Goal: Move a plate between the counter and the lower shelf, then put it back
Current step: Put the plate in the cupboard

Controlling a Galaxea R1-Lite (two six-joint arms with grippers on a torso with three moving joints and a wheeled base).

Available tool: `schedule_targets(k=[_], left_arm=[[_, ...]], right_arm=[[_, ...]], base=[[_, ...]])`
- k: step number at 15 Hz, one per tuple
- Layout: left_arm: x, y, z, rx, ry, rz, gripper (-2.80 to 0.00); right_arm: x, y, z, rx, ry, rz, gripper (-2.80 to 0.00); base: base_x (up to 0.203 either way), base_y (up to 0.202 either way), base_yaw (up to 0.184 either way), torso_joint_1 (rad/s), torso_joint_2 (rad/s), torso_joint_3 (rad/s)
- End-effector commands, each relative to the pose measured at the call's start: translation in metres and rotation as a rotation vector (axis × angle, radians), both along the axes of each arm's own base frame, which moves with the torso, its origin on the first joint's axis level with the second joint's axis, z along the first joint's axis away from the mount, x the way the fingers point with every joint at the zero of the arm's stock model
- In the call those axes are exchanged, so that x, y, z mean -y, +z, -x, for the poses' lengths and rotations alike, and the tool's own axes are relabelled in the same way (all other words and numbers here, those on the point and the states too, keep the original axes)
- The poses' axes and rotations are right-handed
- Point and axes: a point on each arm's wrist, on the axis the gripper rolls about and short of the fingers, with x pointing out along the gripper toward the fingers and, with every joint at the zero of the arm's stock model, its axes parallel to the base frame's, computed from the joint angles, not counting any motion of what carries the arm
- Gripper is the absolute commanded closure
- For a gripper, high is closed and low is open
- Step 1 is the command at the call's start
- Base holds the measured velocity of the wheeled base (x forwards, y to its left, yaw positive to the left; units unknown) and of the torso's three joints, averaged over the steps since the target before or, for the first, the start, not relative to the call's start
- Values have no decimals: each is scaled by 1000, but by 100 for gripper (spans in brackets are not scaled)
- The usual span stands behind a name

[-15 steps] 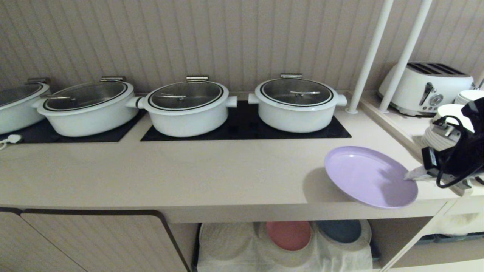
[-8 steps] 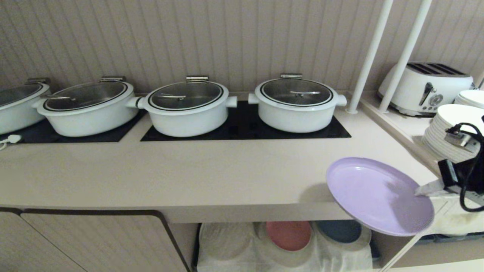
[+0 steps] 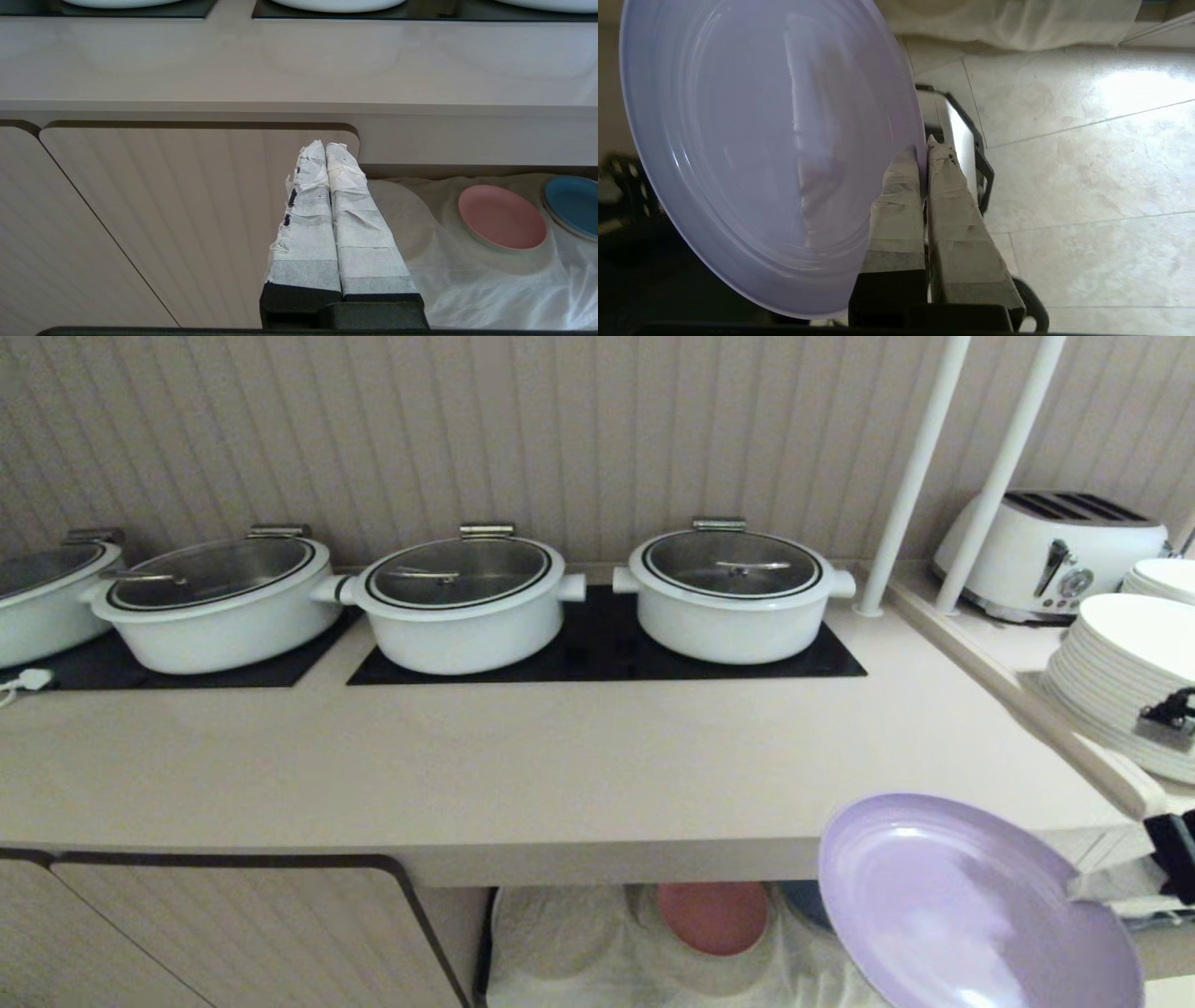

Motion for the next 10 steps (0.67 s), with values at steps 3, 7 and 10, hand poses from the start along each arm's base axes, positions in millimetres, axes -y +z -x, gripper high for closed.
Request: schedule_targets(k=[3,7,10], left_arm=[[0,0,0,-1,1,0,0],[0,0,0,-1,1,0,0],[0,0,0,-1,1,0,0]], right_arm=[[-9,-2,38,9,73,28,0],[-15,-9,63,-25,156,41,0],[-18,-14,74,-30,161,40,0]], base=[[0,0,0,0,0,0],[0,0,0,0,0,0],[0,0,0,0,0,0]])
